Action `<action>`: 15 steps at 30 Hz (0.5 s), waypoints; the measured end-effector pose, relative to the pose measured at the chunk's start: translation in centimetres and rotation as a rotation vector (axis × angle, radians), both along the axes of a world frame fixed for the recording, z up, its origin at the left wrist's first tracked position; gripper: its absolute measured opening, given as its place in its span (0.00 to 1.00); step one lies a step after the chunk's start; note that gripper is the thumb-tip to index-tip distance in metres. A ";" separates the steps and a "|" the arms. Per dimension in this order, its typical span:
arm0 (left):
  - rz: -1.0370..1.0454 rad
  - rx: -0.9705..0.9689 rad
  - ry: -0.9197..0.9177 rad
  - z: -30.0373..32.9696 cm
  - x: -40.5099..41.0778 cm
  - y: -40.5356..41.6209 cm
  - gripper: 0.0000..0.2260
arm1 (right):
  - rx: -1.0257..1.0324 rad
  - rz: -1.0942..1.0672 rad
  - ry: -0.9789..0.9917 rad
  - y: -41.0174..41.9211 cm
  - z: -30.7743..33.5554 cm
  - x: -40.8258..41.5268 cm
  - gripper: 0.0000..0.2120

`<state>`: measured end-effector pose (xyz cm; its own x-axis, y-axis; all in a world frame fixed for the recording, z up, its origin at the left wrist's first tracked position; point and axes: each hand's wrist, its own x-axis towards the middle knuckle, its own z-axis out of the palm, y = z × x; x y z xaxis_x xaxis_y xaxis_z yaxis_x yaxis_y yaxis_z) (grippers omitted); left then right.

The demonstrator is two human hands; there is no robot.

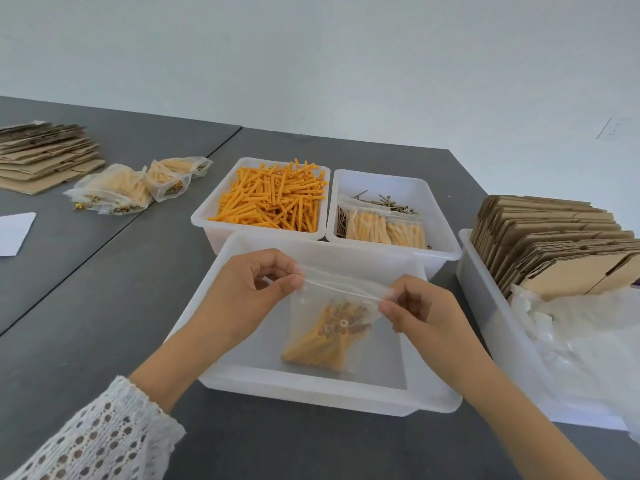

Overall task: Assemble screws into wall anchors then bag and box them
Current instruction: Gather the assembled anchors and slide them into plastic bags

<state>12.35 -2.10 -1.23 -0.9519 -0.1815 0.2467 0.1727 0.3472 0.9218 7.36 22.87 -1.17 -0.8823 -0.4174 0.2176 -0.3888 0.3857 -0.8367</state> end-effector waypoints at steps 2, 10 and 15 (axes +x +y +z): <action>0.019 -0.017 0.005 -0.2 0.0 0.1 0.05 | -0.089 -0.025 -0.057 -0.4 0.1 0.1 0.05; 0.123 -0.138 0.047 -0.5 0.5 0.9 0.08 | -0.284 -0.110 -0.282 -1.2 0.0 0.7 0.06; 0.154 -0.172 0.065 -0.4 0.9 1.7 0.08 | -0.225 -0.140 -0.157 -1.1 0.2 1.1 0.06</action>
<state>13.20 -0.42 -1.58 -0.8975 -0.2733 0.3460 0.1624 0.5247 0.8357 8.51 21.74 -1.01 -0.9580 -0.2462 0.1473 -0.2042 0.2247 -0.9528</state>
